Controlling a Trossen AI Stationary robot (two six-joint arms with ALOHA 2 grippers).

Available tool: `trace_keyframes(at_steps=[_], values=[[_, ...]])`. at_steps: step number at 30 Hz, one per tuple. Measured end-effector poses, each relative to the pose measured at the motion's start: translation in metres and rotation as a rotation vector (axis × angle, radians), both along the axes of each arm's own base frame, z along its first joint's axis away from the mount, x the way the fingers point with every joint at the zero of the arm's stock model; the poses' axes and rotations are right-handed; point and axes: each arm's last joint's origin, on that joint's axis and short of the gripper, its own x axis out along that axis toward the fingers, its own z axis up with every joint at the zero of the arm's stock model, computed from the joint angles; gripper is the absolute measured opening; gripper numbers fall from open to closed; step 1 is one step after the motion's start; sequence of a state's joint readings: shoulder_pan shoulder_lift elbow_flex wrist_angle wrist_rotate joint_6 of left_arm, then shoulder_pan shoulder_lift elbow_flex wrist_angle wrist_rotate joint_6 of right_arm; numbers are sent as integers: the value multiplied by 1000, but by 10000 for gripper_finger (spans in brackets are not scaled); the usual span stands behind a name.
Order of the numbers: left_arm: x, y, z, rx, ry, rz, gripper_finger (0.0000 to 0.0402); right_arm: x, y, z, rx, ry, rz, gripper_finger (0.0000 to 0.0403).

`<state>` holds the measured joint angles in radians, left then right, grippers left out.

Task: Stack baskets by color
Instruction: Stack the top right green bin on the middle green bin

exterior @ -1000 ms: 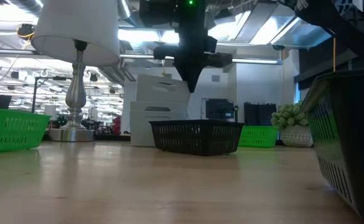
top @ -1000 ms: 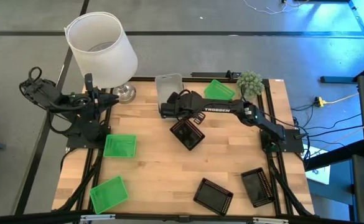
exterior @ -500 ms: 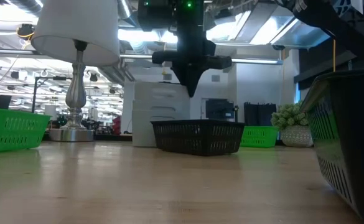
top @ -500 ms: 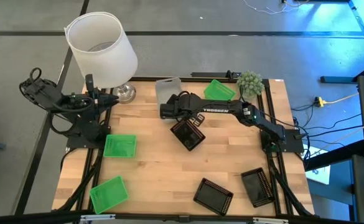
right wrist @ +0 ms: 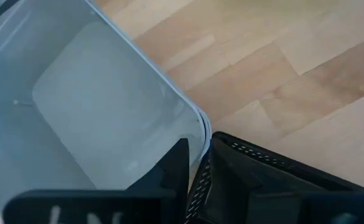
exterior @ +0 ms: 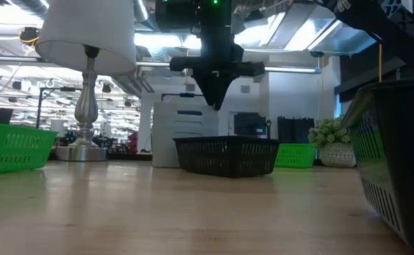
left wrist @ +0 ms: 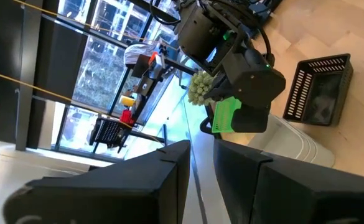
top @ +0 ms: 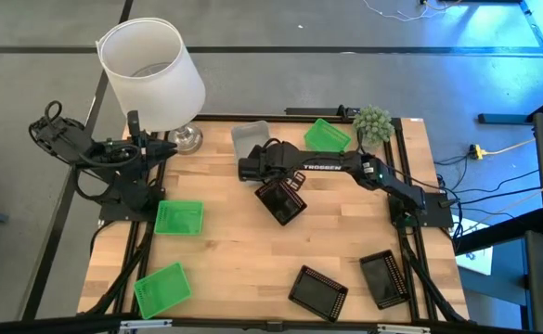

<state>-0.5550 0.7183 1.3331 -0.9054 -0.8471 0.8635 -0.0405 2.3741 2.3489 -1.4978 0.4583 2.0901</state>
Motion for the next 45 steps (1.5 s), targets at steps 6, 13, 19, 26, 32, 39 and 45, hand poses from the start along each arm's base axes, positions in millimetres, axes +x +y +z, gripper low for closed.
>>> trace_keyframes(at_steps=[6, 13, 19, 26, 32, 39, 45], values=[[0, 0, 0, 1, 0, 0, 66, 1, 2, 0, 4, -8, 3, 61], [-1, 0, 0, -50, -18, 11, 66, -2, 22, 14, -163, 16, 124, 61], [-1, 1, 0, -120, -44, 34, 66, -11, 56, 31, -298, 116, 356, 61], [-1, 2, 1, -288, -126, 136, 66, -30, 106, 56, -395, 365, 864, 61], [-2, 3, -4, -486, -181, 210, 66, -59, 138, 92, -385, 479, 1307, 61], [2, -3, -25, -695, 5, 215, 66, -105, 154, 148, -411, 349, 1501, 61], [4, -11, -44, -929, 265, 287, 66, -142, 168, 180, -399, 227, 1677, 61]])
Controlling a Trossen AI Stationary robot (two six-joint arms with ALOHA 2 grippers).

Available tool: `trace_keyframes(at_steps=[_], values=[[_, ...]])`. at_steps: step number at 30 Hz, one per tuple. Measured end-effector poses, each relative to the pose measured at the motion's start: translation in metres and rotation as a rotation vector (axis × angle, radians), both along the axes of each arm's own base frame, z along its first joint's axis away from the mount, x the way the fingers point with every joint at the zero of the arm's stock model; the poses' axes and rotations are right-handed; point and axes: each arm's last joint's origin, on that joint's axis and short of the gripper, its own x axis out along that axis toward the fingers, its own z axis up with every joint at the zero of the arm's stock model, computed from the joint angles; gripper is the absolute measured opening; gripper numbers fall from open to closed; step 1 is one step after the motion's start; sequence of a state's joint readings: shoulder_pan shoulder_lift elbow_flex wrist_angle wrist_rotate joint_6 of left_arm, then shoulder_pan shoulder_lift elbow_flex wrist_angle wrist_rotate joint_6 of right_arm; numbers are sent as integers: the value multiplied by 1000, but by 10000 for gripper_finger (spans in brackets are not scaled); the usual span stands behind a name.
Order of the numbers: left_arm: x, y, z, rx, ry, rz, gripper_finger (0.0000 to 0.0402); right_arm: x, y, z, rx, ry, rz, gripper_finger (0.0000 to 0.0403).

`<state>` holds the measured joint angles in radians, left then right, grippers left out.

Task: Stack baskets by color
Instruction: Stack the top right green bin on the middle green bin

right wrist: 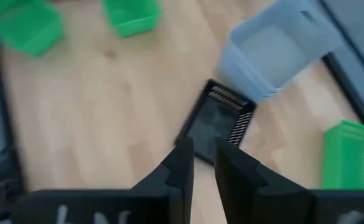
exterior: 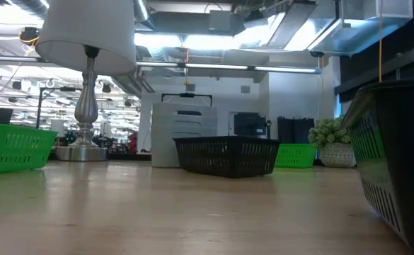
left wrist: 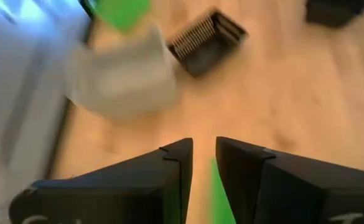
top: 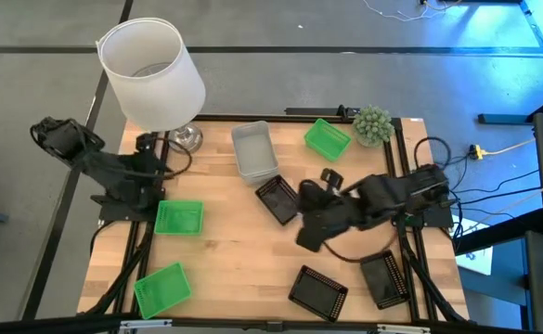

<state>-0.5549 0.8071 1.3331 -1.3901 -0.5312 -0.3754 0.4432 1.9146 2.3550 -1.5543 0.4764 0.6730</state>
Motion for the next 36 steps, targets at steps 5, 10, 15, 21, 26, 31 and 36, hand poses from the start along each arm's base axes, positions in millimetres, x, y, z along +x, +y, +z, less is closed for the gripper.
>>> trace_keyframes(at_steps=[5, 10, 15, 21, 26, 31, 36], values=[[9, -13, -12, -209, 159, -41, 66, -17, 11, 10, 36, -20, 65, 61], [27, -29, -42, -341, 272, -50, 66, -24, 19, 13, 18, -17, 131, 61], [49, -43, -76, -448, 289, 67, 66, -26, 19, 13, 46, -15, 83, 61], [68, -55, -103, -508, 235, 90, 66, -14, -15, 15, 85, -66, -133, 61], [76, -59, -109, -518, 196, 91, 66, 1, -62, 16, 63, -60, -248, 61], [78, -58, -108, -479, 143, 126, 66, 1, -125, 22, 49, -11, -263, 61], [78, -56, -107, -452, 110, 154, 66, -8, -179, 26, 89, 16, -283, 61]])
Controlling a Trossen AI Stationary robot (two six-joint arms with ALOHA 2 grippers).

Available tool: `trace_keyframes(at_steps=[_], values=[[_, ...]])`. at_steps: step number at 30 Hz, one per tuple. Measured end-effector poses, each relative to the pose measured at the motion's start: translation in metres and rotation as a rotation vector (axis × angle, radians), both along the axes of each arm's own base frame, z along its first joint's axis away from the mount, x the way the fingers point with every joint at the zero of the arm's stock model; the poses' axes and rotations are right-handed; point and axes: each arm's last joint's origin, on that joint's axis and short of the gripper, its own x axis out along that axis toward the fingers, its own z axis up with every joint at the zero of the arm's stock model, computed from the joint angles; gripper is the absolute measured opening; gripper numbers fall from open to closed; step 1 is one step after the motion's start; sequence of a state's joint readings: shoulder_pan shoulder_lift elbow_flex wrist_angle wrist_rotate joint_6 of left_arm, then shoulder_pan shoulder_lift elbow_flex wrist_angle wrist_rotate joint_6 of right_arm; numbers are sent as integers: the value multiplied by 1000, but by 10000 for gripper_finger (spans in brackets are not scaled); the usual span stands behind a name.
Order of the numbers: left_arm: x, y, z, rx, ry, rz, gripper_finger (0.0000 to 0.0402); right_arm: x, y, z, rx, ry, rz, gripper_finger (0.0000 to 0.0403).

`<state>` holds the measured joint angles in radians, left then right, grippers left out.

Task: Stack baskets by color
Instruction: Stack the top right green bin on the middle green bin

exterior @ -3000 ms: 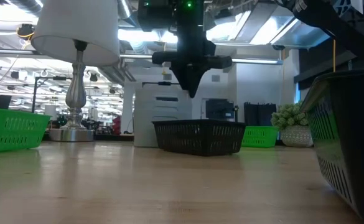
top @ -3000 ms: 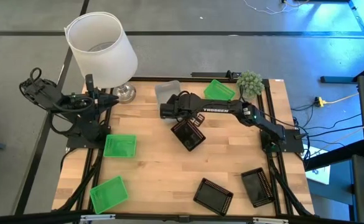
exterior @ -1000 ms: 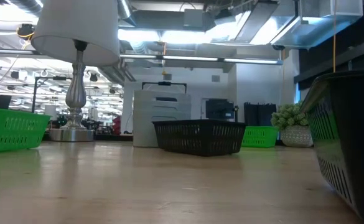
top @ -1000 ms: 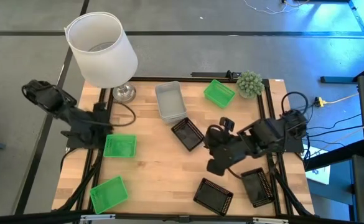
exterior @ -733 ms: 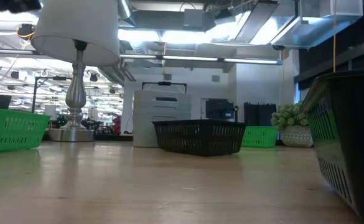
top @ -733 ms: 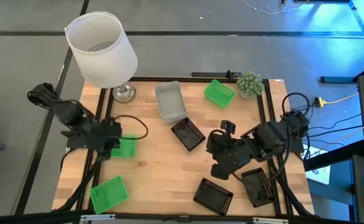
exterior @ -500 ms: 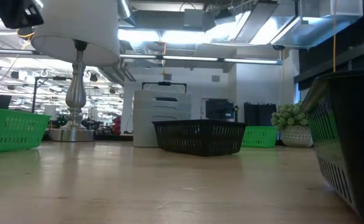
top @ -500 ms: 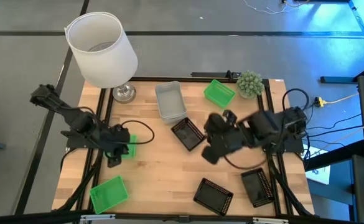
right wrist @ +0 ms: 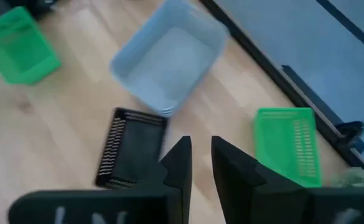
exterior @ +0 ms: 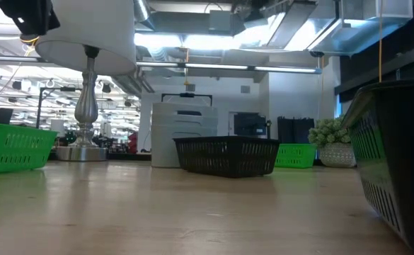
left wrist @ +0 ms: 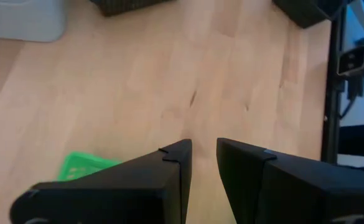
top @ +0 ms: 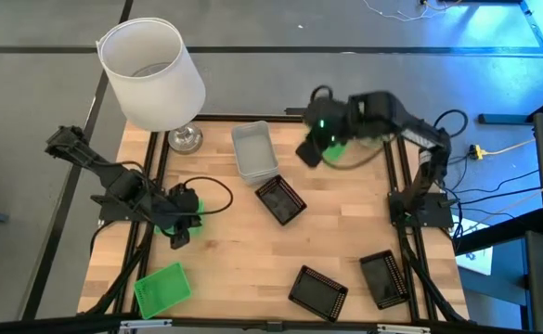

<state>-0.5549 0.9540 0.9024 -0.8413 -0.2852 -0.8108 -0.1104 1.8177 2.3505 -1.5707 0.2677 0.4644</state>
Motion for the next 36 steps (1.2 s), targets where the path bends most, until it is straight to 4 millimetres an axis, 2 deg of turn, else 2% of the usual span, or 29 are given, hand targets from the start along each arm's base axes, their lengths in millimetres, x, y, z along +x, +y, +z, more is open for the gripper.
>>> trace_keyframes(at_steps=[5, 11, 15, 23, 32, 36], values=[[0, 1, 0, 26, -15, 28, 66, -5, -32, -3, 15, 28, -7, 61], [1, 3, 1, 33, -39, 105, 66, -7, -51, -33, 53, 155, -21, 61], [1, 3, 1, 21, -38, 120, 66, -11, -68, -62, 67, 237, -71, 61], [1, 3, 1, 12, -38, 131, 66, -15, -109, -121, 137, 162, -114, 61], [1, 3, 1, -18, -37, 164, 66, -28, -133, -185, 192, 207, -135, 61], [1, 3, 1, -19, -37, 165, 66, -34, -143, -204, 189, 197, -166, 61]])
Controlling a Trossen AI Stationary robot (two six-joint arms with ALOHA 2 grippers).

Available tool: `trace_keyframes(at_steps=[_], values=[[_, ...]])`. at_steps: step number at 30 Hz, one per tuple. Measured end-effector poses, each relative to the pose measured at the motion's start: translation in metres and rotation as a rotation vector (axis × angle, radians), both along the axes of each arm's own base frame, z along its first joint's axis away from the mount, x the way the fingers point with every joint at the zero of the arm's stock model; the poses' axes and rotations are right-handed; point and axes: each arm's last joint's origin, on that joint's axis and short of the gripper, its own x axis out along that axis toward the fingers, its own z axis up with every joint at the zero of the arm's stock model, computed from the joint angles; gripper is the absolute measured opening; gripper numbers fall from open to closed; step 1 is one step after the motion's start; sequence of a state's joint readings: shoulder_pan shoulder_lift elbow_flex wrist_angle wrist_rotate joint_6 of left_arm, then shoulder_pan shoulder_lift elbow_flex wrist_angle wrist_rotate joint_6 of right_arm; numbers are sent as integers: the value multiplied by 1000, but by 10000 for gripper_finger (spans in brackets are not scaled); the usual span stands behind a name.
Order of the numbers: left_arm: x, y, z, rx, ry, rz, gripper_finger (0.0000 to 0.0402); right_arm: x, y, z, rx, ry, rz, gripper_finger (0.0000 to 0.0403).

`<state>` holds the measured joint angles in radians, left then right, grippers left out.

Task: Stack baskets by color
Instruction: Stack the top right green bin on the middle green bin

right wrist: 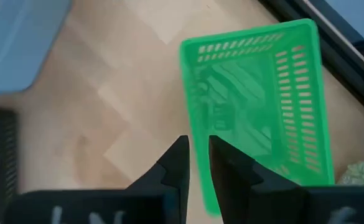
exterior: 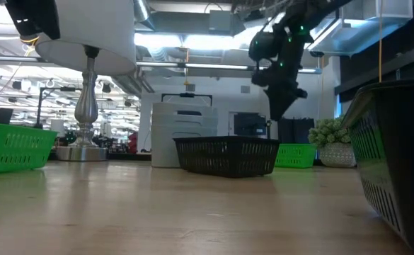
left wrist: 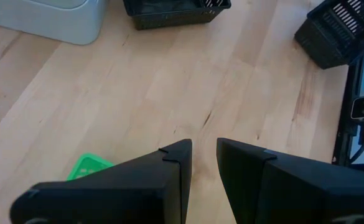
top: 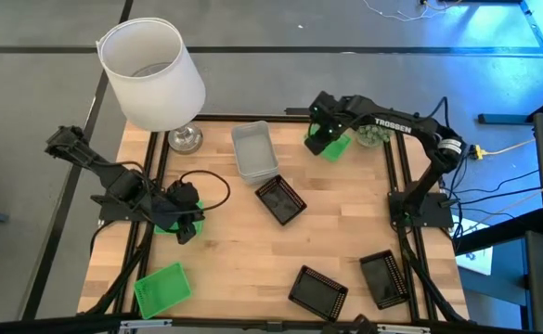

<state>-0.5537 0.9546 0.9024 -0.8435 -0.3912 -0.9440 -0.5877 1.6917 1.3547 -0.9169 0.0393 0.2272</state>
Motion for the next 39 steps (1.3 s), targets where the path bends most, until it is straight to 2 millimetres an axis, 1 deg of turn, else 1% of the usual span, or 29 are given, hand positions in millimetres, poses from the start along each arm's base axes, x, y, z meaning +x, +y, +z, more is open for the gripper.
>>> trace_keyframes(at_steps=[6, 9, 13, 17, 22, 25, 28, 35, 39], values=[[0, 0, 0, 0, 0, 0, 66, -6, -8, -17, 1, -25, -2, 61], [0, 0, 0, 0, 0, 0, 66, -7, -8, -26, 49, -77, 19, 61], [0, 0, 0, 1, 0, 1, 66, -9, -6, -37, 65, -79, 22, 61], [0, 0, 0, 1, 0, 1, 66, -9, -6, -38, 66, -81, 16, 54], [0, 0, 0, 1, 0, 1, 66, -8, -6, -38, 62, -85, 19, 18], [0, 0, 0, 1, 0, 0, 66, -8, -6, -38, 68, -89, 22, 9], [0, 0, 0, 1, 0, 0, 66, -8, -5, -38, 83, -95, 25, 21], [0, 0, 0, 3, 0, -2, 66, -10, -5, -39, 73, -73, 17, 83], [0, 0, 0, 3, 0, -2, 66, -10, -5, -39, 44, -49, 11, 91]])
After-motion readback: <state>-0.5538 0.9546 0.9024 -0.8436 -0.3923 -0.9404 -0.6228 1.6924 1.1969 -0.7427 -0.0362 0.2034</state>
